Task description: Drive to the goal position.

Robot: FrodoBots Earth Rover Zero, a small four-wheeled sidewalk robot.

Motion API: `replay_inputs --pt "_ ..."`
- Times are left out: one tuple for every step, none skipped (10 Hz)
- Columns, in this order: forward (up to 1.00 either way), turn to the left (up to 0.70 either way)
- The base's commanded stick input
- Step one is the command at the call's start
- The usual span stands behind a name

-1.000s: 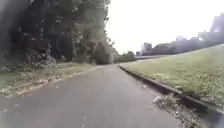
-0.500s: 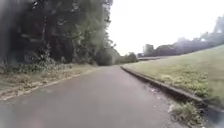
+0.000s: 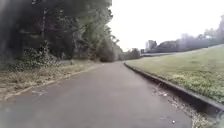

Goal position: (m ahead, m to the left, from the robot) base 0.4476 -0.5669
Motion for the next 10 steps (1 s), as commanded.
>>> replay_inputs --pt "0.85 0.04" --pt "0.75 0.03" --pt "0.58 0.02" --pt "0.42 0.01" --pt "0.26 0.01" --pt "0.09 0.00" --pt "0.00 0.00" --pt "0.00 0.00" --pt "0.00 0.00" --pt "0.00 0.00"
